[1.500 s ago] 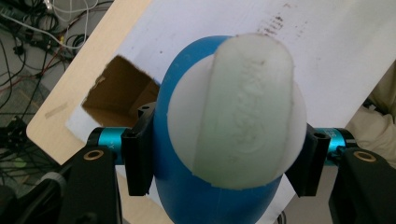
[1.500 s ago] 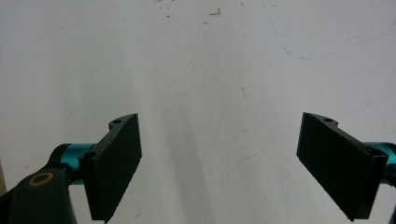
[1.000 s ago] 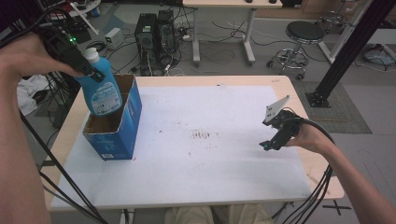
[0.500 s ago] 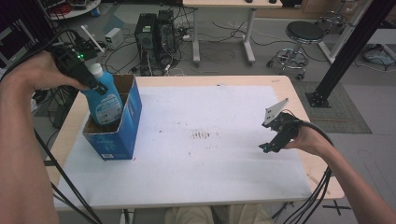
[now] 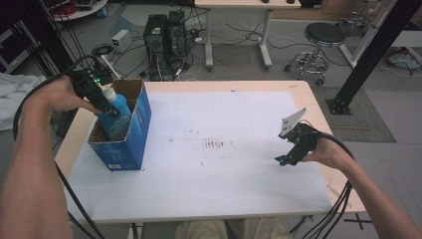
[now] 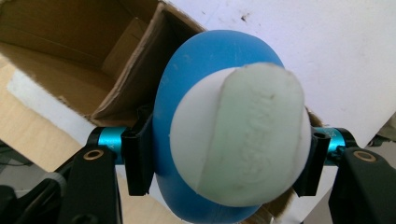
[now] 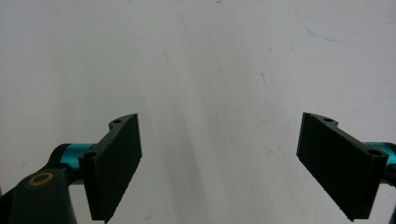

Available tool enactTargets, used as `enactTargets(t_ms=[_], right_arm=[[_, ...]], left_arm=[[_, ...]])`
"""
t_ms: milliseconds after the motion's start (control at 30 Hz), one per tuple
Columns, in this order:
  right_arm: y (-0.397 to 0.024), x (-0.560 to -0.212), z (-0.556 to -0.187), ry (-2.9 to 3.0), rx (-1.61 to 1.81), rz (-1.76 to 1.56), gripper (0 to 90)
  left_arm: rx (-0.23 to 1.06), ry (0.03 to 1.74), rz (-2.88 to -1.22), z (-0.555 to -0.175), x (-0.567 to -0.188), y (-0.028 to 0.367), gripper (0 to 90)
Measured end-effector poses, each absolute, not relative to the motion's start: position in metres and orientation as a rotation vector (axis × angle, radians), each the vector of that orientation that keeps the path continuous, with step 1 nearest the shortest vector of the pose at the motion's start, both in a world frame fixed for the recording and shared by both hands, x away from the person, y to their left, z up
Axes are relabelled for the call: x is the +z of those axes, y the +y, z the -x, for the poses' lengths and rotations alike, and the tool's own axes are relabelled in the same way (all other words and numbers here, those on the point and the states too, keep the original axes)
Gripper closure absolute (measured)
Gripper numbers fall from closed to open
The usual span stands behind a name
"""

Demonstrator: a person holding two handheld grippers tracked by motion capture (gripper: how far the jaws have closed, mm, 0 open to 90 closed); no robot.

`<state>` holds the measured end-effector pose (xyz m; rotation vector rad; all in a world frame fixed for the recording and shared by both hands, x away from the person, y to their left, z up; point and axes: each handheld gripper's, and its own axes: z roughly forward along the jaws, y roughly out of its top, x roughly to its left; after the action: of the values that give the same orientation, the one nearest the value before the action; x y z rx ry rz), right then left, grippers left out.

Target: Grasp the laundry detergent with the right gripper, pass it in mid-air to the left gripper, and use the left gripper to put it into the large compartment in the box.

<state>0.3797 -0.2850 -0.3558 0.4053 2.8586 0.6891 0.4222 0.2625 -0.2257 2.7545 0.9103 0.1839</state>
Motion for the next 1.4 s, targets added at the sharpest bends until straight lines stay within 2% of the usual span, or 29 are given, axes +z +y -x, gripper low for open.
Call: enactTargets(t_ms=[633, 1400], right_arm=[[-0.281, -0.361, -0.379, 2.868, 0.676, -0.398, 13.2], [-0.28, -0.365, -0.379, 2.874, 0.674, -0.412, 13.2]], left_arm=[[0.107, 0.881, -2.82, -0.425, -0.277, 0.262, 37.4], [0.121, 0.864, -2.835, -0.427, -0.281, 0.261, 36.9]])
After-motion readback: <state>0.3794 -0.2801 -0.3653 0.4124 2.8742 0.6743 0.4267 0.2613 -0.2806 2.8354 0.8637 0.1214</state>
